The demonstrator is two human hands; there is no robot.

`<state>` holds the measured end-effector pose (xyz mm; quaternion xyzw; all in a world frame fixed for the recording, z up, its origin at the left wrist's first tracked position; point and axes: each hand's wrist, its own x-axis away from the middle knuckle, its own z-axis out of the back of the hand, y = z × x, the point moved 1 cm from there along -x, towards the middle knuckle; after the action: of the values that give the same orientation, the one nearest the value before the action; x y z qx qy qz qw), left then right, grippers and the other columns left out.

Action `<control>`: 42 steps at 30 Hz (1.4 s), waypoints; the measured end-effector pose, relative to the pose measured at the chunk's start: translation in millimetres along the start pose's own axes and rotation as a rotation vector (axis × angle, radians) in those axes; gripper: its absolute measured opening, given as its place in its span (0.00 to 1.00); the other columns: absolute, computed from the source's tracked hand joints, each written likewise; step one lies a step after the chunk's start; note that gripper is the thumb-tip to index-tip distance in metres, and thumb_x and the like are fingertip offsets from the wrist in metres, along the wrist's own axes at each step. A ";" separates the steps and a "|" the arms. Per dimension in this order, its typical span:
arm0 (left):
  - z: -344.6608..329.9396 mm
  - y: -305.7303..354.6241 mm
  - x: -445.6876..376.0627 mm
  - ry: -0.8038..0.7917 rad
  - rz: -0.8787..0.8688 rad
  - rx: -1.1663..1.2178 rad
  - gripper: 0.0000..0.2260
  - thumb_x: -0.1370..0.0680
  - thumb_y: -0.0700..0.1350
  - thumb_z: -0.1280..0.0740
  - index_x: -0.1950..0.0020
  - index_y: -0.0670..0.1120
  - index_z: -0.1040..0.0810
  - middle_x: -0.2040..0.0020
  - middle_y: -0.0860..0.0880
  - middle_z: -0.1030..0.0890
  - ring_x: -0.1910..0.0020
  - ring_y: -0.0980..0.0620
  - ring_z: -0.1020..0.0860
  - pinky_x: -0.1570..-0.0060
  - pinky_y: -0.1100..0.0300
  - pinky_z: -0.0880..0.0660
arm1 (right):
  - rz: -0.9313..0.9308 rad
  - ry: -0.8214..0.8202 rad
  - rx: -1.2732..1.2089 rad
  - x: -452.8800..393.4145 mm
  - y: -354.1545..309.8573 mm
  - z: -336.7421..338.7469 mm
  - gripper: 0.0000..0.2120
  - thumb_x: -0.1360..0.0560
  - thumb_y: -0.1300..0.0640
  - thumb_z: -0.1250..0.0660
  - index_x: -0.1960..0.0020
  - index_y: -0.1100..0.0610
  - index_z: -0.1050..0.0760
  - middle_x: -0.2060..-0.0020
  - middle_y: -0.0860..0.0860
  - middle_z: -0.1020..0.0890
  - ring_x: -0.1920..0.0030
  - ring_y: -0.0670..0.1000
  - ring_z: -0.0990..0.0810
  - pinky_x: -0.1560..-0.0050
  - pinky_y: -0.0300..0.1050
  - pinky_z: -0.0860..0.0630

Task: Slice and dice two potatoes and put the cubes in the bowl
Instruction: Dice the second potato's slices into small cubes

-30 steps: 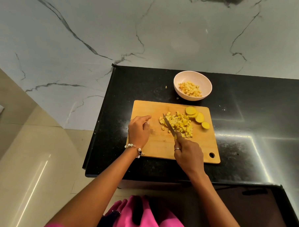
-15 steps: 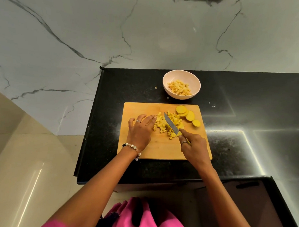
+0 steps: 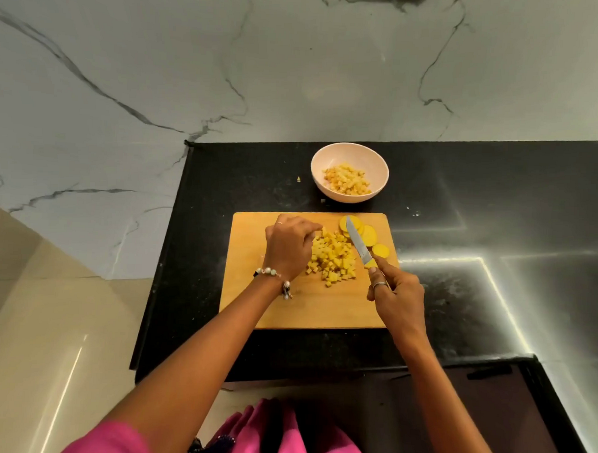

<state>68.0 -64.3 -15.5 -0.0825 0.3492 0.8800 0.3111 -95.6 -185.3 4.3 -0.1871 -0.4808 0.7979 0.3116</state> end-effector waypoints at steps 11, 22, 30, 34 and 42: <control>-52.5 31.1 -76.4 -0.624 -0.003 -0.277 0.24 0.24 0.53 0.33 0.29 0.55 0.32 0.33 0.50 0.28 0.32 0.45 0.35 0.38 0.45 0.36 | -0.107 0.089 -0.039 -30.1 17.3 16.7 0.17 0.21 0.57 0.38 0.33 0.56 0.27 0.75 0.49 0.24 0.79 0.42 0.30 0.71 0.48 0.26; -54.3 28.9 -80.0 -0.596 -0.105 -0.259 0.24 0.24 0.53 0.33 0.30 0.50 0.30 0.36 0.47 0.24 0.35 0.45 0.31 0.37 0.47 0.35 | -0.072 0.087 -0.005 -44.3 16.8 11.4 0.16 0.21 0.57 0.38 0.34 0.56 0.27 0.74 0.49 0.22 0.77 0.40 0.29 0.71 0.37 0.30; -58.9 25.6 -77.6 -0.594 -0.106 -0.130 0.29 0.25 0.50 0.32 0.26 0.45 0.36 0.34 0.43 0.27 0.35 0.46 0.31 0.36 0.56 0.36 | -0.074 0.090 0.001 -41.5 18.7 11.1 0.17 0.21 0.56 0.38 0.33 0.56 0.27 0.73 0.49 0.21 0.77 0.41 0.30 0.70 0.39 0.30; -60.6 24.6 -79.9 -0.623 -0.105 -0.186 0.31 0.25 0.52 0.32 0.25 0.47 0.39 0.34 0.44 0.27 0.35 0.44 0.33 0.35 0.52 0.35 | -0.080 0.091 -0.006 -39.7 19.6 13.7 0.16 0.21 0.57 0.38 0.33 0.55 0.27 0.73 0.50 0.21 0.78 0.40 0.29 0.70 0.35 0.31; -56.5 21.2 -69.9 -0.405 -0.113 -0.015 0.29 0.27 0.47 0.30 0.28 0.42 0.34 0.39 0.42 0.27 0.41 0.46 0.28 0.43 0.56 0.28 | -0.066 0.083 -0.028 -40.0 15.2 12.3 0.17 0.21 0.58 0.38 0.33 0.58 0.27 0.73 0.50 0.22 0.77 0.37 0.28 0.74 0.29 0.33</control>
<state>106.4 -148.0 -20.1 0.0743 0.2679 0.8624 0.4231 -78.3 -225.6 -3.4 -0.2085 -0.4844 0.7720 0.3549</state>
